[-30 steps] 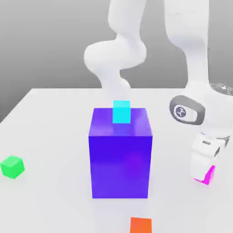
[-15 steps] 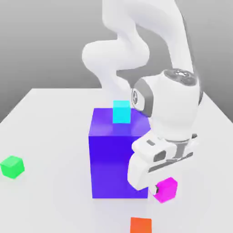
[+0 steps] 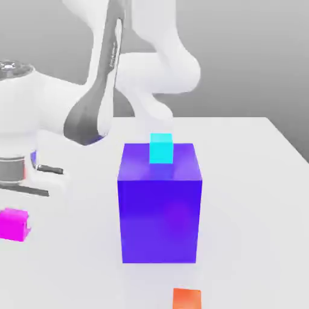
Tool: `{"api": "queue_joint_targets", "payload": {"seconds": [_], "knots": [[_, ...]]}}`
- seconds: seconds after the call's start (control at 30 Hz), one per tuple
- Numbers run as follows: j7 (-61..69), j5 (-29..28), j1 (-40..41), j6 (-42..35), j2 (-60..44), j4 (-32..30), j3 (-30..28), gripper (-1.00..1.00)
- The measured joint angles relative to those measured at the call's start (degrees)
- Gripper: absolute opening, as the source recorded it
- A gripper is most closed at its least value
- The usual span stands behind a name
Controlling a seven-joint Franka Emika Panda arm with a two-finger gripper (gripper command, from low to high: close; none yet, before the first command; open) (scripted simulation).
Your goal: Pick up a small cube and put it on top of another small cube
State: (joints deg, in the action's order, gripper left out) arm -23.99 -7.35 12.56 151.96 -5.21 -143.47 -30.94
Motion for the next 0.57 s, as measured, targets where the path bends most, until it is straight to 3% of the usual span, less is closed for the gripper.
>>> {"api": "queue_joint_targets", "payload": {"seconds": [0.07,0.17,0.43,0.47,0.57], "knots": [[3.1,5.5,5.4,-0.7,1.9,-3.2,-2.0,-1.0],[6.2,10.8,6.7,0.2,1.6,-5.2,-1.9,-1.0],[15.0,23.0,10.8,7.1,-7.4,-4.7,4.3,-1.0],[16.1,24.6,11.7,8.0,-8.6,-4.7,5.6,1.0],[16.1,24.6,11.7,8.0,-8.6,-4.7,5.6,1.0]]}}
